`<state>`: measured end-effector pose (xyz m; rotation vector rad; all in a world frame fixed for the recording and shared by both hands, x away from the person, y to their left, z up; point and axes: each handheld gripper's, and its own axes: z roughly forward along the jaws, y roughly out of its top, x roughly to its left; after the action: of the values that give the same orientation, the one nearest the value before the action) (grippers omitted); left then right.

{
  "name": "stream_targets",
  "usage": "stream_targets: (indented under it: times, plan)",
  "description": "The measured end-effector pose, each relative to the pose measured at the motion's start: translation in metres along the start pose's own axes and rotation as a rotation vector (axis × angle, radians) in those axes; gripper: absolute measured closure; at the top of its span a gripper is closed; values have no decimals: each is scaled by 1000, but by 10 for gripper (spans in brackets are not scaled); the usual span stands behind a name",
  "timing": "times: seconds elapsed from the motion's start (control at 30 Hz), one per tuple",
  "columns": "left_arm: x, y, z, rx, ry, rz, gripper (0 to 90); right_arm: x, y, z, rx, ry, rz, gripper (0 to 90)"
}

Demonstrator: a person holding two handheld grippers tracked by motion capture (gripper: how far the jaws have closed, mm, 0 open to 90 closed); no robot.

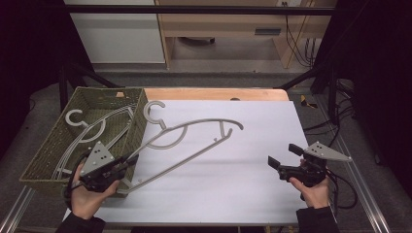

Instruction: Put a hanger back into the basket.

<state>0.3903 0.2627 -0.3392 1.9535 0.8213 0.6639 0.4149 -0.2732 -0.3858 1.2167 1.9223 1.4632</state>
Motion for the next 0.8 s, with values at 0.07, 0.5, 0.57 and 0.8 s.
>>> stream_targets:
  times: [0.07, 0.5, 0.57, 0.8]
  plan:
    - [5, 2, -5, -19, 18, -6, 816, 0, 0, 0, -6, -9, 3, 52]
    - [53, 11, -29, -68, 139, -40, 816, 0, 0, -1, 3, -20, 6, 35]
    - [64, 12, -31, -67, 163, -43, 816, 0, 0, 0, 3, -20, 6, 32]
    - [97, 10, -38, -69, 204, -67, 815, 0, 0, 0, 13, -28, 0, 28]
